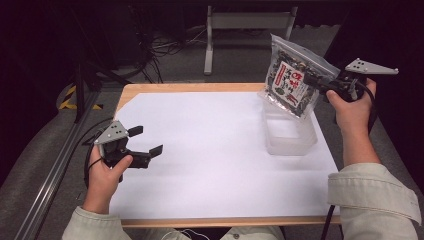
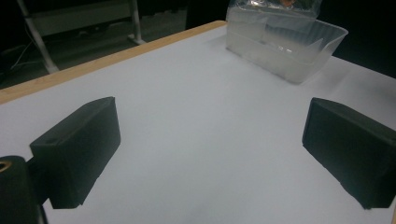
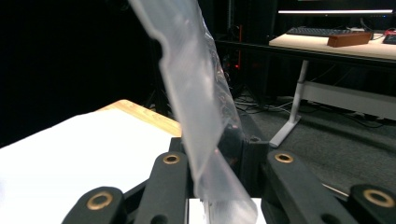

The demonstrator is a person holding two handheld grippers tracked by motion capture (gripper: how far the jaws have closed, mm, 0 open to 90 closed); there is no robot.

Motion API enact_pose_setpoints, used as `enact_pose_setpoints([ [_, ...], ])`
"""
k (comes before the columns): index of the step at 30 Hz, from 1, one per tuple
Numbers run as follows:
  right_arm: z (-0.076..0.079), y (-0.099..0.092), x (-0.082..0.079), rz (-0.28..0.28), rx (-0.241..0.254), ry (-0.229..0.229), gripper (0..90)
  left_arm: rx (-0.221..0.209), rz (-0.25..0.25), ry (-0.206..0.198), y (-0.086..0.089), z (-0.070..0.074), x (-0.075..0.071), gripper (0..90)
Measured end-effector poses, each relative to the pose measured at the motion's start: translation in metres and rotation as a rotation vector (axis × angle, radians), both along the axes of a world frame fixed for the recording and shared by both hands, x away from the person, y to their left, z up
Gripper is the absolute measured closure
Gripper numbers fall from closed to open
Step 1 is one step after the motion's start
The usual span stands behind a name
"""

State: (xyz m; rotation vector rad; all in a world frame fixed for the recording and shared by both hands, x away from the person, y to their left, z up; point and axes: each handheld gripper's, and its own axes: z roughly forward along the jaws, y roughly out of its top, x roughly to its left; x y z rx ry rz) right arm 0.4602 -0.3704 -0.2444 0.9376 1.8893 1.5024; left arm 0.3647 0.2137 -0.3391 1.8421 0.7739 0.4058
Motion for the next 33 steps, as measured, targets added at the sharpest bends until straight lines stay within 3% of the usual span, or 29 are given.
enact_pose_setpoints([
  [15,-0.005,-0.012,-0.005,-0.05,-0.03,-0.009,76.1,-0.004,0.012,0.003,-0.001,-0.001,0.001,5.7],
  [23,-0.015,-0.008,-0.007,-0.041,-0.063,-0.008,76.1,0.0,0.011,0.008,0.0,-0.003,0.002,5.7],
  [33,-0.033,-0.008,-0.007,-0.034,-0.067,0.036,76.2,-0.004,0.006,0.015,0.0,-0.003,0.002,5.6],
])
